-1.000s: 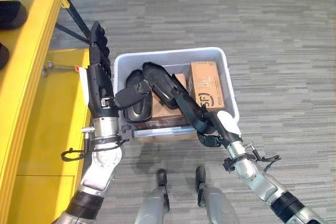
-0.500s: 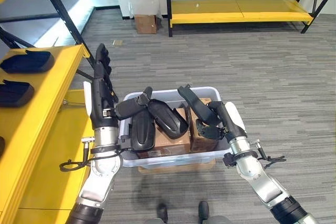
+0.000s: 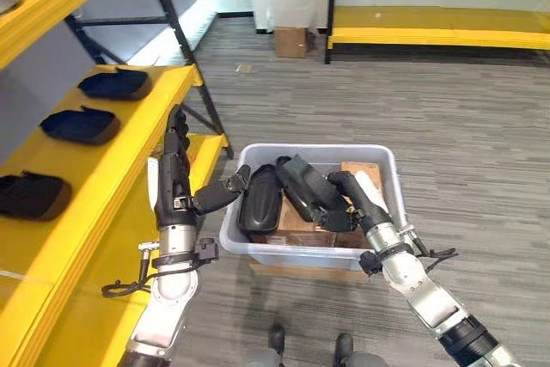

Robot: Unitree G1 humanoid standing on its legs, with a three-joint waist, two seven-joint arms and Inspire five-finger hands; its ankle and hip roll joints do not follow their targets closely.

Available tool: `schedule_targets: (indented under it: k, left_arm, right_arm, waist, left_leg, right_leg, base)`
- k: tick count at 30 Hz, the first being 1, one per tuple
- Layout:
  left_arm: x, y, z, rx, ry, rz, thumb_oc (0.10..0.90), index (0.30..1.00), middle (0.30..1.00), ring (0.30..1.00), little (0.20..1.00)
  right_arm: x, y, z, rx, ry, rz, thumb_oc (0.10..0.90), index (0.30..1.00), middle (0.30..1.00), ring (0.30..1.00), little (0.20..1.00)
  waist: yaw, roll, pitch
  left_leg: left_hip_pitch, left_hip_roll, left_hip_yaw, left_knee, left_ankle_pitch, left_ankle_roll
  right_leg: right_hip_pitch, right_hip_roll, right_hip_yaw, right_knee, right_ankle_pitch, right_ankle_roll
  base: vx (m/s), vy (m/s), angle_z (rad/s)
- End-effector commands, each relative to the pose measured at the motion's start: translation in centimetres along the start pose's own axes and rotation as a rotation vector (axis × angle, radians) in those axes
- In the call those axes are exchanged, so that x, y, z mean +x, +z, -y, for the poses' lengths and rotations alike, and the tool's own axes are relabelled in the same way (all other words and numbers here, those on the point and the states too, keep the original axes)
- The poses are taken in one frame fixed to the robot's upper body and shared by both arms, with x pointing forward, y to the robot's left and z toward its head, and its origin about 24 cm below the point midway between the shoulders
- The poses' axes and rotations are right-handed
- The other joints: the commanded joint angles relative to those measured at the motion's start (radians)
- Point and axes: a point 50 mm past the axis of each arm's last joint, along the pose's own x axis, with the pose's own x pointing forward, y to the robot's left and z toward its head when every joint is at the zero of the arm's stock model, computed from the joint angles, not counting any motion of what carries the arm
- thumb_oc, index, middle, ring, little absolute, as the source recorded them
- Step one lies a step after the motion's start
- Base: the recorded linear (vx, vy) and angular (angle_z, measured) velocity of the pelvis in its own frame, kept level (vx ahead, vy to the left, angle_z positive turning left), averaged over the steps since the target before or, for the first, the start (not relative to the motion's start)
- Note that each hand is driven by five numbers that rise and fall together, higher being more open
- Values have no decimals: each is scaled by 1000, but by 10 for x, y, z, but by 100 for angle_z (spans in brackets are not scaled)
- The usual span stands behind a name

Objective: Move parts from the plastic box to the shelf.

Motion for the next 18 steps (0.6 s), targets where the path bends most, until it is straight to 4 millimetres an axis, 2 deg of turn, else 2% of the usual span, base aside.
schedule_targets:
  k: [1, 3, 5, 7, 8, 11, 15, 18]
  left_arm:
    - [18, 34, -22, -14, 82, 214, 900, 1000, 1000, 1000, 1000]
    - [19, 34, -21, -23, 67, 215, 900, 1000, 1000, 1000, 1000]
    - [19, 34, -19, -22, 68, 218, 900, 1000, 1000, 1000, 1000]
    - [18, 32, -21, -18, 88, 206, 900, 1000, 1000, 1000, 1000]
    - [16, 31, -21, -21, 96, 200, 900, 1000, 1000, 1000, 1000]
    - [14, 31, -21, -26, 69, 210, 900, 1000, 1000, 1000, 1000]
    - [13, 26, -17, -38, 38, 183, 900, 1000, 1000, 1000, 1000]
    - [13, 24, -18, -30, 35, 179, 900, 1000, 1000, 1000, 1000]
  right_arm:
    - [25, 84, 19, 75, -85, 435, 400, 300, 300, 300, 300]
    - [23, 84, 19, 84, -82, 446, 400, 300, 300, 300, 300]
    - [21, 85, 19, 89, -74, 460, 400, 300, 300, 300, 300]
    - [20, 83, 17, 95, -49, 468, 400, 300, 300, 300, 300]
    - [19, 83, 16, 93, -42, 462, 400, 300, 300, 300, 300]
    - [18, 80, 16, 94, -58, 451, 400, 300, 300, 300, 300]
    - [15, 77, 18, 102, -81, 442, 400, 300, 300, 300, 300]
    - [12, 72, 20, 98, -81, 438, 400, 300, 300, 300, 300]
  waist:
    - [-10, -49, -29]
    - [-18, -52, -30]
    - [-22, -54, -23]
    - [-20, -65, -24]
    - [-21, -81, -27]
    - [-24, -102, -35]
    - [-34, -103, -62]
    - [-36, -85, -88]
  left_leg:
    - [-59, 141, 131, 8, 137, -48]
    - [-48, 171, 236, 1, 152, -69]
    - [-52, 196, 283, 24, 178, -71]
    - [-44, 203, 280, 70, 148, -66]
    - [-21, 199, 280, 105, 110, -73]
    - [18, 206, 329, 185, 69, -68]
    - [77, 217, 386, 221, 68, -83]
    - [113, 193, 406, 140, 50, -80]
  right_leg:
    - [92, -28, -78, 51, -86, -1]
    - [118, -37, -129, 48, -99, 2]
    - [122, -49, -172, 55, -91, -3]
    - [118, -68, -188, 63, -85, -2]
    - [122, -86, -189, 68, -96, 5]
    - [125, -110, -236, 47, -70, 8]
    - [130, -112, -291, 7, -42, 9]
    - [130, -116, -310, -10, -35, 20]
  base:
    - [-43, -16, 60]
    - [-16, 3, 89]
    - [-111, 55, 122]
    - [-130, 89, 123]
    - [-103, 125, 44]
    - [-122, 118, 43]
    - [-152, 228, 92]
    - [-52, 263, 55]
